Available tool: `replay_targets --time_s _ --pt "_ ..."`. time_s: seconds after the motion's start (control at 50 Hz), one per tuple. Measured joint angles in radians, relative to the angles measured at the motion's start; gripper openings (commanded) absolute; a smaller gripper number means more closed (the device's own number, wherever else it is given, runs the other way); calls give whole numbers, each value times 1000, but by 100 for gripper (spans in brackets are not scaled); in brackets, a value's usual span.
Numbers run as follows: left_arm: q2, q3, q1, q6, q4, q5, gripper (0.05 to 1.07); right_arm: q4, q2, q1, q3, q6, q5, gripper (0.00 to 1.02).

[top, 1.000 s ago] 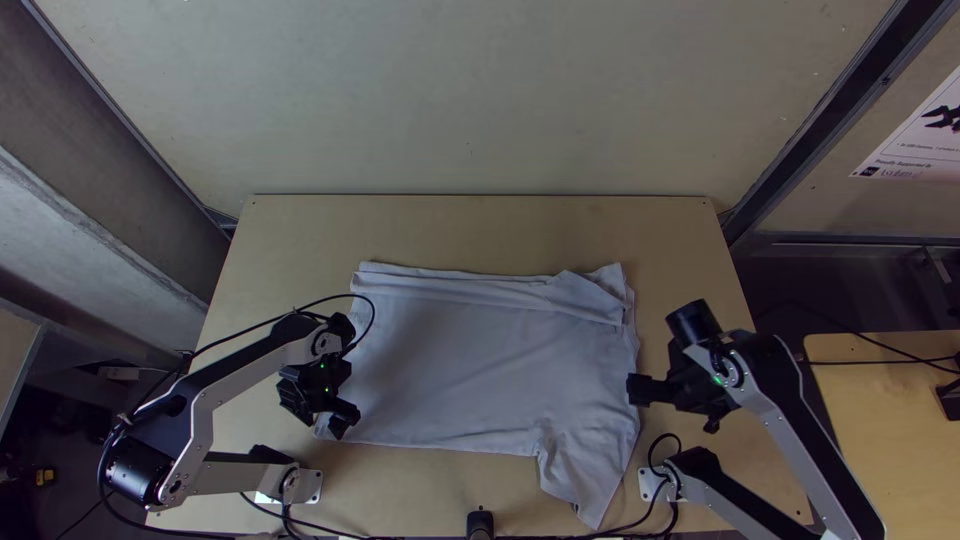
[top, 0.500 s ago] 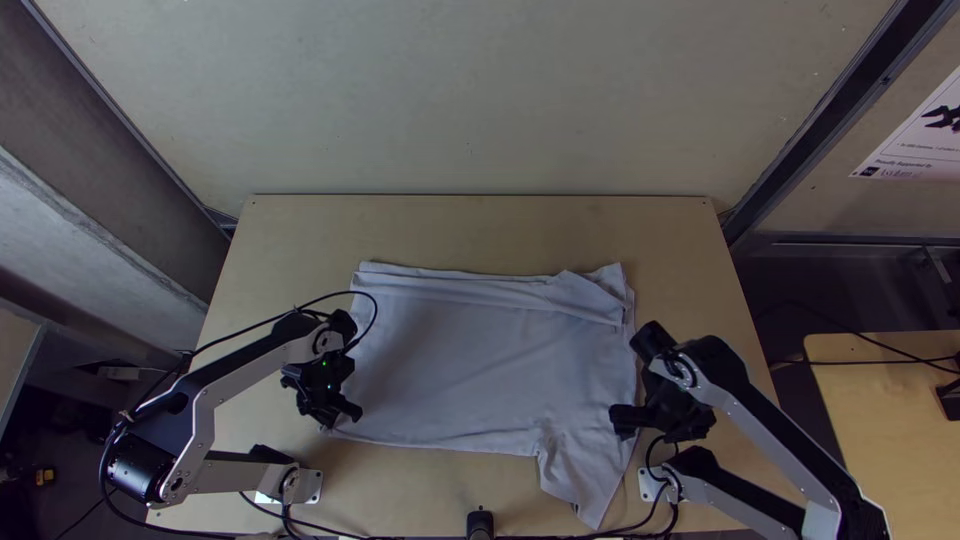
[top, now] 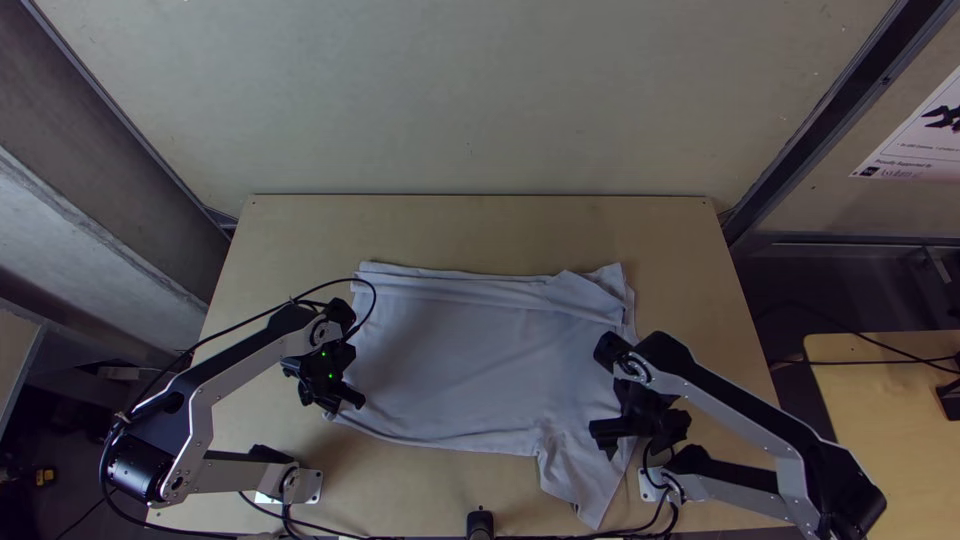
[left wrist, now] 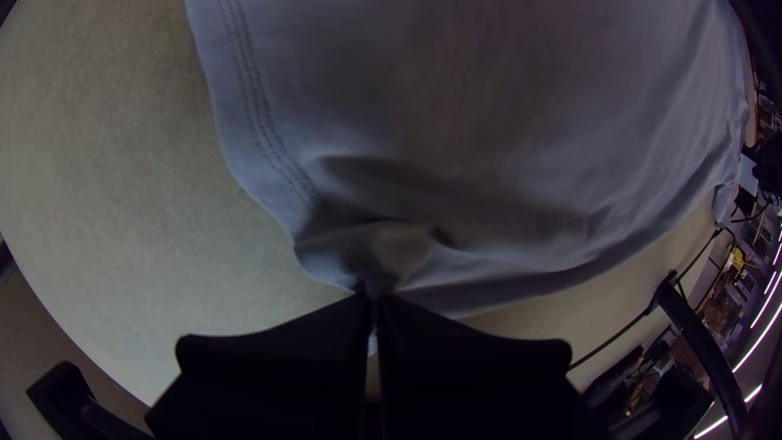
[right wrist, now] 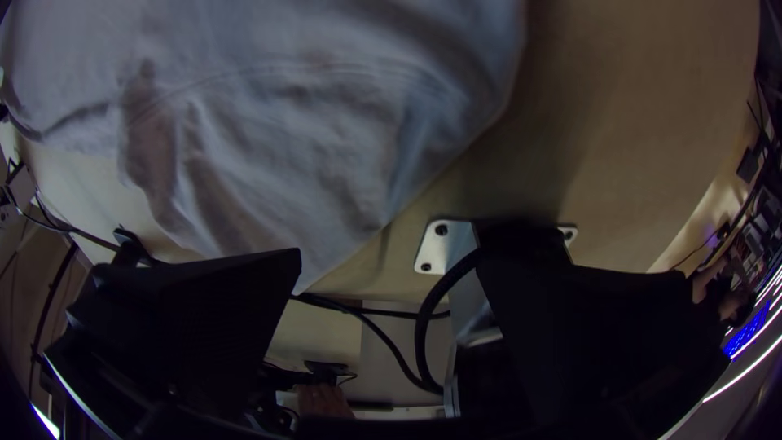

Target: Fold the t-shirt

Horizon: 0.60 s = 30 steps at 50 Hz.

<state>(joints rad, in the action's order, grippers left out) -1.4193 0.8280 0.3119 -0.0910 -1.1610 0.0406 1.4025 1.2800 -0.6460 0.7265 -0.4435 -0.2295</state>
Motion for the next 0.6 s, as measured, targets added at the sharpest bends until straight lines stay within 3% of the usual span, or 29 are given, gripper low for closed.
replay_targets --time_s 0.2,0.36,0.6 --pt "13 0 -5 0 -1 0 8 -55 71 -30 -60 63 0 97" --pt "18 1 -32 -8 -4 0 8 26 94 -50 -5 60 4 97" --pt "19 1 -52 -13 -8 0 8 99 53 -76 153 31 100 95"
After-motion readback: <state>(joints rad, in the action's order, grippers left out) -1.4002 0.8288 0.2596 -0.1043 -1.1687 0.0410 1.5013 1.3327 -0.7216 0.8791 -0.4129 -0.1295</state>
